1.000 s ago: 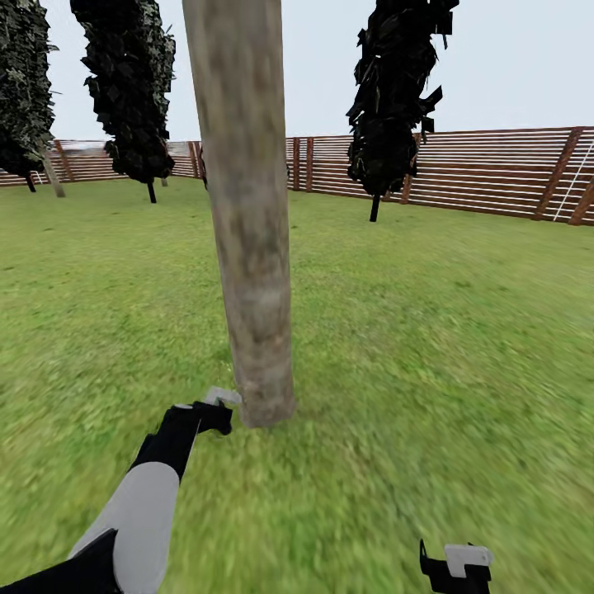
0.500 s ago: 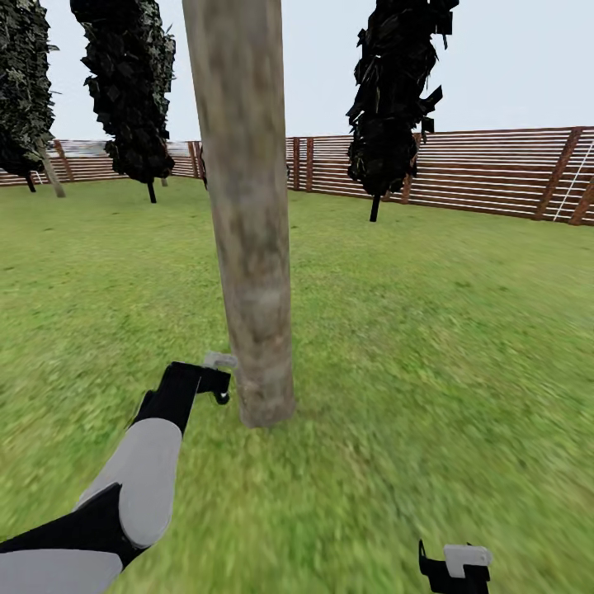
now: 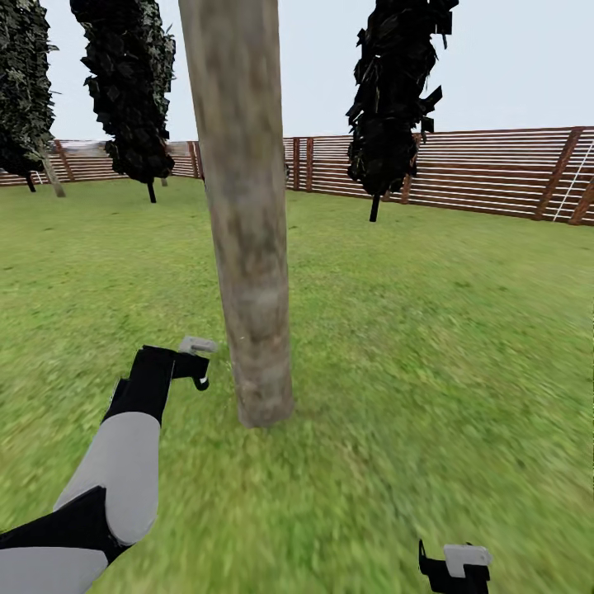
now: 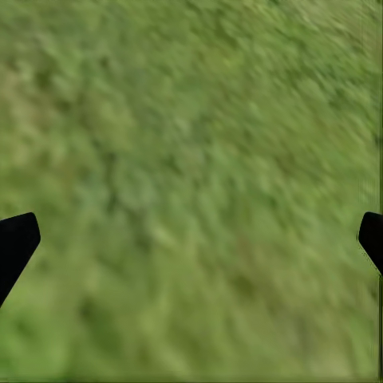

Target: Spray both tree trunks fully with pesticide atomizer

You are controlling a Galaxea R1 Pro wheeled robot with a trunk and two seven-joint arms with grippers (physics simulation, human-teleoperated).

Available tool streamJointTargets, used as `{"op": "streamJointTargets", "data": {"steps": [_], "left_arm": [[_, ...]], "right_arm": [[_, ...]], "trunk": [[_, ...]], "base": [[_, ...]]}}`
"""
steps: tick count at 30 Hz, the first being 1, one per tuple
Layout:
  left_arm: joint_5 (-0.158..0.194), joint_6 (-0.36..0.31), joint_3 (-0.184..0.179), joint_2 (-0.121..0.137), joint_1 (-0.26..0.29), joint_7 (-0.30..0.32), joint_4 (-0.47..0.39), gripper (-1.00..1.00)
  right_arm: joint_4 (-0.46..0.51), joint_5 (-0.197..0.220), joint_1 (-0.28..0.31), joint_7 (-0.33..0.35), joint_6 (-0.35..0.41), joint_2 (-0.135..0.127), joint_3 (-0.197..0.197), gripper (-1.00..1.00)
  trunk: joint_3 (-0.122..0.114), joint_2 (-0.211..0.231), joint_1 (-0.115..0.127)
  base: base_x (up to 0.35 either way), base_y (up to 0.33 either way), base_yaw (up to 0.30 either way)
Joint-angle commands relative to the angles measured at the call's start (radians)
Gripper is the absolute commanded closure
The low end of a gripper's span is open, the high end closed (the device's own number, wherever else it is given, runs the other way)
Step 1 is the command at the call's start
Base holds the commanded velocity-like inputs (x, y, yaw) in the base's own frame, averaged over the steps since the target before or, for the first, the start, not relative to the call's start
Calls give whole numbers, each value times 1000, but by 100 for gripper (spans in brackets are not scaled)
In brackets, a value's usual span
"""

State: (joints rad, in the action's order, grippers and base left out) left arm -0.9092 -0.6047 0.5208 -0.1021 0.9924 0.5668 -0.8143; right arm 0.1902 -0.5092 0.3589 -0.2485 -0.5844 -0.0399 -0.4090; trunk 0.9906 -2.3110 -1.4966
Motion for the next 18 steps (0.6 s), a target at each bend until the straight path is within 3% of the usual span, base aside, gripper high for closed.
{"op": "streamJointTargets", "data": {"steps": [1, 9, 18], "left_arm": [[3, 1, -1, -1, -6, 0, -1, 100], [1, 0, 1, -3, -18, -8, -3, 100], [0, -3, 6, 1, -18, -38, -2, 100]], "right_arm": [[0, 0, 0, 0, 0, 0, 0, -100], [0, 1, 0, 0, 0, 0, -1, -100], [0, 1, 0, 0, 0, 0, 0, -100]], "trunk": [[0, 0, 0], [0, 0, 0], [0, 0, 0]], "base": [[0, -230, 0], [0, -265, 7], [0, -272, 250]]}}
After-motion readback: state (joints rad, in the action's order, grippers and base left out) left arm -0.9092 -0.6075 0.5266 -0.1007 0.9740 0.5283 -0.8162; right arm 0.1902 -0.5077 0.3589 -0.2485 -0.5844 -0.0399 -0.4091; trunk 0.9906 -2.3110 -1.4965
